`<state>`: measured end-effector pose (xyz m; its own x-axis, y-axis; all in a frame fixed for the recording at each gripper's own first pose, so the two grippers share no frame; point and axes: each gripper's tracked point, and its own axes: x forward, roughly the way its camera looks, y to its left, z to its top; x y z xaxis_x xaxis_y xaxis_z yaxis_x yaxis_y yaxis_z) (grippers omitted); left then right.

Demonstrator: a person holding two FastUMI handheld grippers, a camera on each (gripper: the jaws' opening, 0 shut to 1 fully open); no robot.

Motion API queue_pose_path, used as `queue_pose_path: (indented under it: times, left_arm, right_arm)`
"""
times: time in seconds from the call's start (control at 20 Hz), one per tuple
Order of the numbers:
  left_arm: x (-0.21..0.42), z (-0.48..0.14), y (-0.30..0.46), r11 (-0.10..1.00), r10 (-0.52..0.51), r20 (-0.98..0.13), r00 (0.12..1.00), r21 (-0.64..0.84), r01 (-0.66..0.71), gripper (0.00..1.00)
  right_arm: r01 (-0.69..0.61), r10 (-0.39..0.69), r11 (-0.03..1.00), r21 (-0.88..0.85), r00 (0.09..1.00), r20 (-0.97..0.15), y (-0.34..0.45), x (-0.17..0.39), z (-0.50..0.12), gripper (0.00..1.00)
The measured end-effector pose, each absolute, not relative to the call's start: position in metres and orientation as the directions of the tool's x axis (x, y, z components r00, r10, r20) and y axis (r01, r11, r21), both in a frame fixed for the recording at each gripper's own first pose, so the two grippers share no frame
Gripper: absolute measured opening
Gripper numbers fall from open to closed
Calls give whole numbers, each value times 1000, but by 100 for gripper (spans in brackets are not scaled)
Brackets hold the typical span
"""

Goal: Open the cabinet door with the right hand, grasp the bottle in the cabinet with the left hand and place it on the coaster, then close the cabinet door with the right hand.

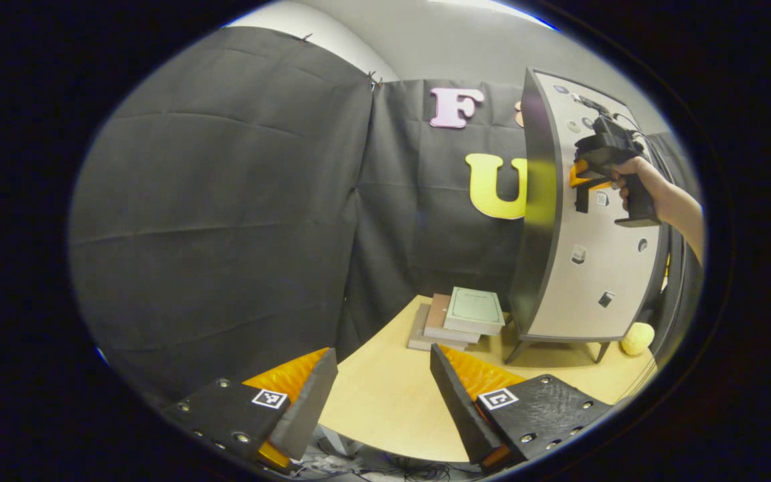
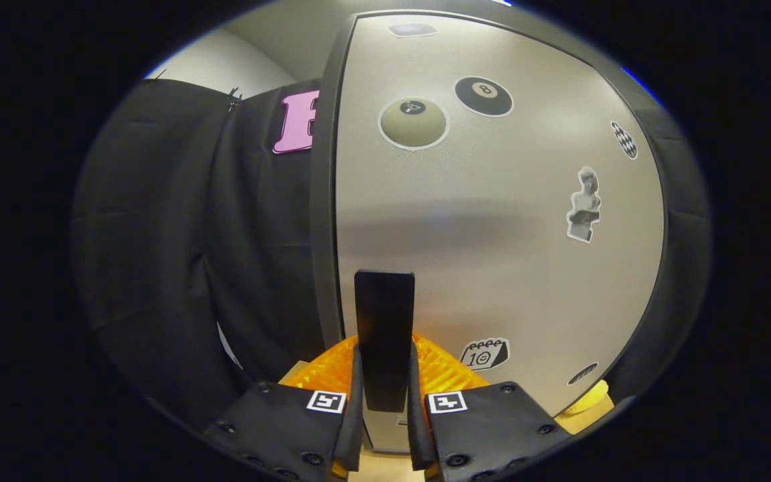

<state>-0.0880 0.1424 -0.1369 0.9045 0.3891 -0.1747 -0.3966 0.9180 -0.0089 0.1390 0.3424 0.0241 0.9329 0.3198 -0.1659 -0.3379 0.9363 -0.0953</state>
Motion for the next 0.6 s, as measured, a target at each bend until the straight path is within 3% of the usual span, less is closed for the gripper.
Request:
queue_pose_path:
  times: [0.25, 0.6]
  left_arm:
    - [-91, -135, 135, 925, 377, -164, 912, 17, -380, 85]
    - [-93, -128, 119, 935, 354, -153, 923, 33, -353, 85]
  right_arm:
    - [-411, 392, 908, -77, 901, -188, 345, 134, 23, 13]
    - [-474, 452, 877, -81, 870, -198, 339, 122, 22, 13]
